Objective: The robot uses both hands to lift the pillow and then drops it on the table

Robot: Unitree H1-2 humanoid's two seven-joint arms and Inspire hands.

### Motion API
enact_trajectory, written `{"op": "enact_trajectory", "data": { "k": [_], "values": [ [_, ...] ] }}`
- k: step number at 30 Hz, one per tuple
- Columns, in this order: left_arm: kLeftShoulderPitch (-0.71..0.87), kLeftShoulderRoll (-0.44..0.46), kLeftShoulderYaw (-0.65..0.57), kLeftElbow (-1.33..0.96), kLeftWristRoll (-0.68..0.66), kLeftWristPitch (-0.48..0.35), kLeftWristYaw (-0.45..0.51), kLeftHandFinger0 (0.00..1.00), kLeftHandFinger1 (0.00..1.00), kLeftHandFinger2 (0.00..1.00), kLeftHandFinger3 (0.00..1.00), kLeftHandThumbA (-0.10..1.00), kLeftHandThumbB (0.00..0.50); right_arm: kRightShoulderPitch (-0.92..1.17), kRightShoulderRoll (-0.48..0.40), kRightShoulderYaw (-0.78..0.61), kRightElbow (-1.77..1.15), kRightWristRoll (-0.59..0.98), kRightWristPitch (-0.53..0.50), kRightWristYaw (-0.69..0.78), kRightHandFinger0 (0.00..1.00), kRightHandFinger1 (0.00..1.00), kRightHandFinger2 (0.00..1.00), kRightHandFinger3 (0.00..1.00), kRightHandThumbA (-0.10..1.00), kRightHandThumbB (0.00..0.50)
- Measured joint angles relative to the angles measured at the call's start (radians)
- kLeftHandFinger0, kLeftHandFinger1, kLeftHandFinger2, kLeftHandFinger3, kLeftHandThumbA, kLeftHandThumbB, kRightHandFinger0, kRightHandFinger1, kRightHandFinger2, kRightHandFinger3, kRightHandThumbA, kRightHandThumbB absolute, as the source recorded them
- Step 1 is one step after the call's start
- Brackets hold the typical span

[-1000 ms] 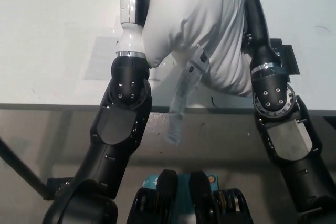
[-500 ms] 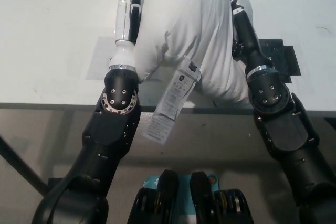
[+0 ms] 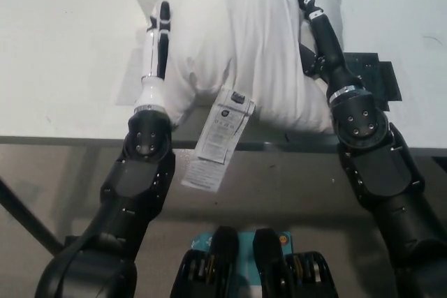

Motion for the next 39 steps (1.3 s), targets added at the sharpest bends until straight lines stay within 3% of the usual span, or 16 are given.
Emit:
{"op": "enact_trajectory", "data": {
  "k": [4,7,10,16,18,23,26,28,29,34,35,39],
  "values": [
    [0.005,0.003,0.008,0.051,-0.01,-0.001,-0.004,1.0,1.0,1.0,1.0,1.0,0.0,0.0,0.004,-0.004,-0.001,0.015,0.0,0.006,1.0,1.0,1.0,1.0,1.0,0.153],
    [0.01,0.008,0.009,0.06,-0.017,-0.004,-0.011,1.0,1.0,1.0,1.0,1.0,0.001,0.0,0.005,-0.004,-0.007,0.022,0.0,0.009,1.0,1.0,1.0,1.0,1.0,0.132],
    [0.017,0.017,0.008,0.058,-0.02,-0.004,-0.021,1.0,1.0,1.0,1.0,1.0,0.0,0.0,0.003,-0.006,-0.011,0.031,0.0,0.014,1.0,1.0,1.0,1.0,1.0,0.163],
    [0.043,0.035,0.006,0.049,-0.02,-0.005,-0.038,1.0,1.0,1.0,1.0,1.0,0.005,0.001,-0.004,-0.014,-0.009,0.046,-0.002,0.032,1.0,1.0,1.0,1.0,1.0,0.148],
    [0.054,0.044,0.006,0.034,-0.02,-0.005,-0.047,1.0,1.0,1.0,1.0,1.0,0.03,0.001,-0.008,-0.018,0.007,0.05,-0.01,0.034,1.0,1.0,1.0,1.0,1.0,0.132],
    [0.101,0.074,0.004,-0.037,-0.018,-0.004,-0.067,1.0,1.0,1.0,1.0,1.0,0.01,0.011,-0.038,-0.024,0.016,0.053,-0.025,0.043,1.0,1.0,1.0,1.0,1.0,0.061],
    [0.14,0.096,0.003,-0.103,-0.015,-0.003,-0.079,1.0,1.0,1.0,1.0,1.0,0.01,0.031,-0.064,-0.028,-0.002,0.054,-0.024,0.048,1.0,1.0,1.0,1.0,1.0,0.054],
    [0.153,0.104,0.003,-0.122,-0.013,-0.002,-0.084,1.0,1.0,1.0,1.0,1.0,0.005,0.044,-0.077,-0.03,-0.009,0.054,-0.023,0.05,1.0,1.0,1.0,1.0,1.0,0.151],
    [0.166,0.109,0.004,-0.155,-0.011,-0.001,-0.086,1.0,1.0,1.0,1.0,1.0,0.002,0.055,-0.085,-0.033,-0.027,0.054,-0.022,0.051,1.0,1.0,1.0,1.0,1.0,0.169],
    [0.232,0.142,0.013,-0.312,-0.003,-0.003,-0.093,1.0,1.0,1.0,1.0,1.0,0.007,0.113,-0.134,-0.055,-0.139,0.055,-0.012,0.06,1.0,1.0,1.0,1.0,1.0,0.159],
    [0.24,0.147,0.016,-0.325,-0.002,-0.003,-0.095,1.0,1.0,1.0,1.0,1.0,0.046,0.117,-0.141,-0.059,-0.147,0.055,-0.01,0.061,1.0,1.0,1.0,1.0,1.0,0.138],
    [0.293,0.154,0.033,-0.442,-0.001,-0.002,-0.1,1.0,1.0,1.0,1.0,1.0,0.024,0.158,-0.167,-0.064,-0.269,0.048,0.008,0.065,1.0,1.0,1.0,1.0,1.0,0.148]
  ]
}}
